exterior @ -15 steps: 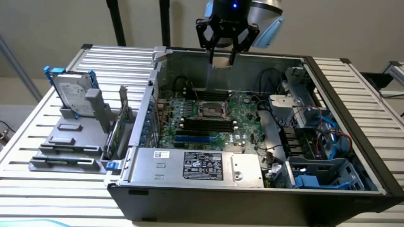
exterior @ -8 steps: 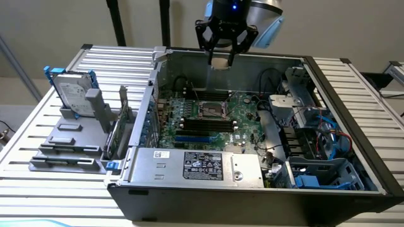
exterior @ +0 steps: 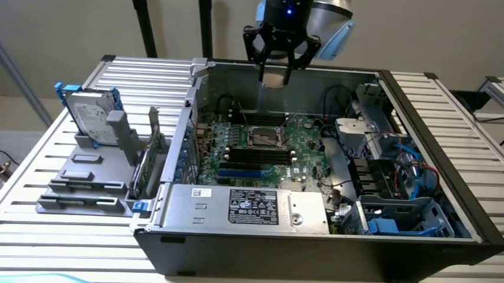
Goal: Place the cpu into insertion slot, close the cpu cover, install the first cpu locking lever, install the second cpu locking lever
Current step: 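Place the cpu into insertion slot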
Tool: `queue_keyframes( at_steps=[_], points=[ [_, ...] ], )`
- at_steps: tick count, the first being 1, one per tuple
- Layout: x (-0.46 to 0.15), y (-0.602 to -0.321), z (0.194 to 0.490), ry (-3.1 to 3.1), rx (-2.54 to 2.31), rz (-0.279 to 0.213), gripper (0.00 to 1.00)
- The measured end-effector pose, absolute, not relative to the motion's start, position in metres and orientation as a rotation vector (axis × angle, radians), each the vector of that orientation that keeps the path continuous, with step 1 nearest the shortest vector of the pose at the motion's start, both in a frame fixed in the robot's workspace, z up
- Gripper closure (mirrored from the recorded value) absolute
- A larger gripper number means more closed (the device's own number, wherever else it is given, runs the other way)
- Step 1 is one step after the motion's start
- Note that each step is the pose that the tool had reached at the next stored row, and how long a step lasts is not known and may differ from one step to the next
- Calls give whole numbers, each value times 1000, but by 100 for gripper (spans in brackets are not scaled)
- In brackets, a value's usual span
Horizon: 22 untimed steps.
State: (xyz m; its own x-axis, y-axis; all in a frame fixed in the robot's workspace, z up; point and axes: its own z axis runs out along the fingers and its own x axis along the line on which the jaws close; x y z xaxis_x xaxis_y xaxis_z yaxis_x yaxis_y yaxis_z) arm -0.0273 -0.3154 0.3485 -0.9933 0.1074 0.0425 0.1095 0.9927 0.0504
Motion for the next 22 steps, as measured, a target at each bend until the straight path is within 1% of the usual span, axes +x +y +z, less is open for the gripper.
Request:
queue_keyframes(
  at_steps=[22],
  points=[
    [-27, -315, 335, -3011, -782, -93, 45]
  ],
)
